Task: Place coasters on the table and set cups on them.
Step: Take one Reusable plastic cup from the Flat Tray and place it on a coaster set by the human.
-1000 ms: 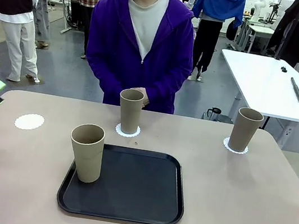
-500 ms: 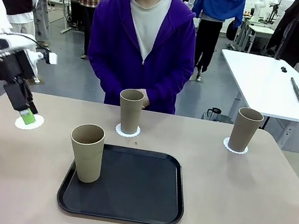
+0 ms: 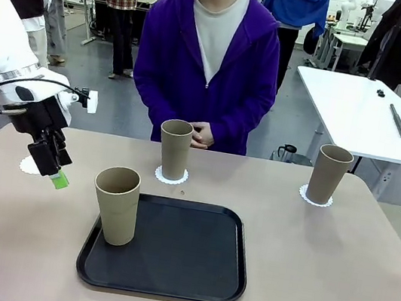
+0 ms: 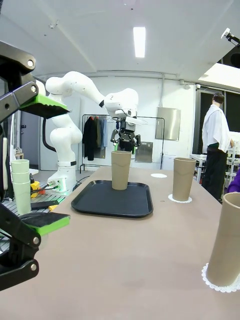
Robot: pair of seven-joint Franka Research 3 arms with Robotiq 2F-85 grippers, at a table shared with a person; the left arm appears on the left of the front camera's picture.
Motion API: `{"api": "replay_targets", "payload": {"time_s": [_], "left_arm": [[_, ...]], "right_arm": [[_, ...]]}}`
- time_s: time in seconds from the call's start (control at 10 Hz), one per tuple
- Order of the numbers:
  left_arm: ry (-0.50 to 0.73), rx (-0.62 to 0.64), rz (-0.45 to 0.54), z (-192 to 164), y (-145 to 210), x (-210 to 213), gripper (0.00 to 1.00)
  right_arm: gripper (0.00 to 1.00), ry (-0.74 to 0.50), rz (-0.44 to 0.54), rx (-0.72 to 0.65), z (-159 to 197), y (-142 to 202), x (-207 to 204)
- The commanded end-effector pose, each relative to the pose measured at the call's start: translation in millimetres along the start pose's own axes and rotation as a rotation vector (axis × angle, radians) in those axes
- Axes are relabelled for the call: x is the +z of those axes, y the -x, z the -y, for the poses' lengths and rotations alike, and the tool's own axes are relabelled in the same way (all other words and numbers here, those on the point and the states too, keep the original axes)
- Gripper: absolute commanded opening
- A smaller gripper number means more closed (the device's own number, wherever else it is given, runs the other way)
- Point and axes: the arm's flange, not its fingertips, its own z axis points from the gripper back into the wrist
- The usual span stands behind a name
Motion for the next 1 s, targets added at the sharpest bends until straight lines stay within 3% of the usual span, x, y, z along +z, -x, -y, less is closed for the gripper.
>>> {"api": "replay_targets", "payload": {"time_s": [0.0, 0.3, 0.5, 0.7, 0.9], "left_arm": [[0.017, -0.007, -0.025, 0.4, 0.2, 3.5, 1.0], [0.009, -0.005, -0.009, 0.2, 1.3, 0.3, 1.0], [0.231, -0.212, 0.277, -16.0, 32.1, 3.9, 1.0], [0.308, -0.309, 0.461, -37.8, 57.9, 18.0, 1.0], [0.366, -0.375, 0.696, -58.7, 92.7, -0.5, 1.0]], "right_arm": [[1.0, 0.0, -0.001, -0.007, -0.7, 1.3, 0.5], [1.0, 0.0, -0.001, -0.007, -0.7, 1.3, 0.5], [1.0, 0.0, -0.001, -0.007, -0.7, 1.3, 0.5], [1.0, 0.0, -0.001, -0.007, -0.7, 1.3, 0.5], [1.0, 0.0, -0.001, -0.007, -0.7, 1.3, 0.5]]}}
